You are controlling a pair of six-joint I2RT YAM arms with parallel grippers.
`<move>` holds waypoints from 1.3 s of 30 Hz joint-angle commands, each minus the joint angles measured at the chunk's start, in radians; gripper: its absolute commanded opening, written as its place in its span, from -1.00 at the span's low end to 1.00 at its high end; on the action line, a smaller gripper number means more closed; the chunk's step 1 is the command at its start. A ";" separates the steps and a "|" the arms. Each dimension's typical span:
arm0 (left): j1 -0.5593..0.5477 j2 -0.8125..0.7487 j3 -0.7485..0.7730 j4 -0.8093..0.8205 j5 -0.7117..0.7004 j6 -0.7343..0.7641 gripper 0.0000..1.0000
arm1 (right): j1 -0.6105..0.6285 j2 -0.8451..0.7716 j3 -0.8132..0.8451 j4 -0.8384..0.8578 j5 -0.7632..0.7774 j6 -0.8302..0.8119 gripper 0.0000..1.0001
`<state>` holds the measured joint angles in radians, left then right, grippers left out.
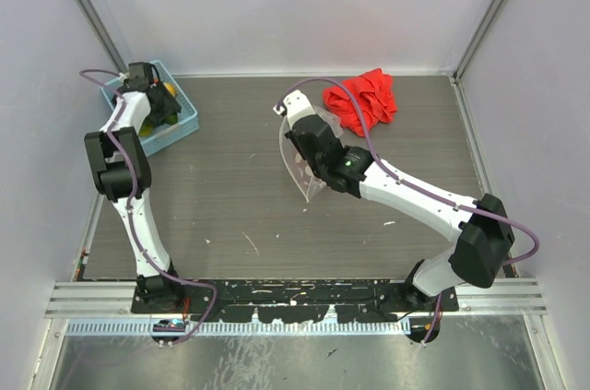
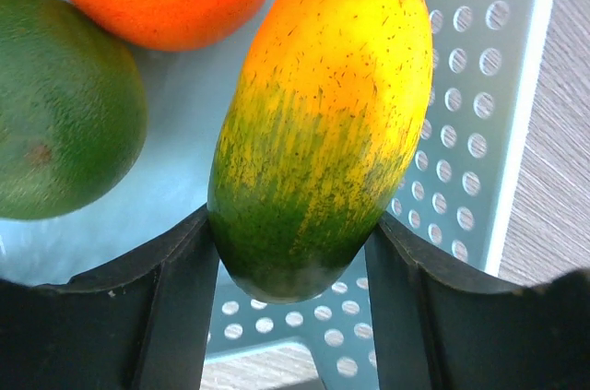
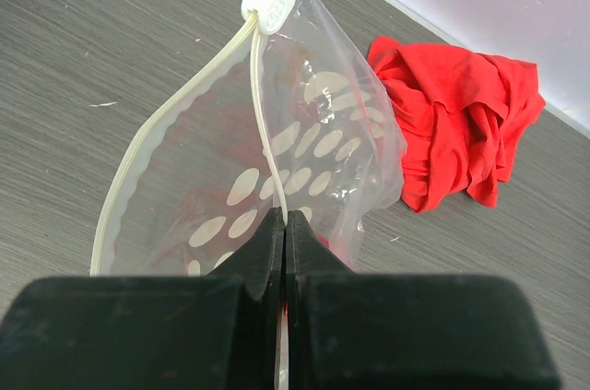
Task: Place the food in the zip-top bag and seal the zipper
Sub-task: Pick up the fake fruit from the bin.
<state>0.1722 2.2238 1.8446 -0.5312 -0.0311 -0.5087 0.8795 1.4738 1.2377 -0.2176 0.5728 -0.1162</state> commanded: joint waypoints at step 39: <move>-0.091 -0.627 -0.474 0.034 0.343 -0.123 -0.66 | 0.001 -0.063 0.020 0.054 -0.016 0.018 -0.99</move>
<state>0.1246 1.7187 1.4075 -0.5625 0.2039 -0.5762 0.8795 1.4479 1.2358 -0.2169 0.5552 -0.0994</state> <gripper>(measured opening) 0.573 0.042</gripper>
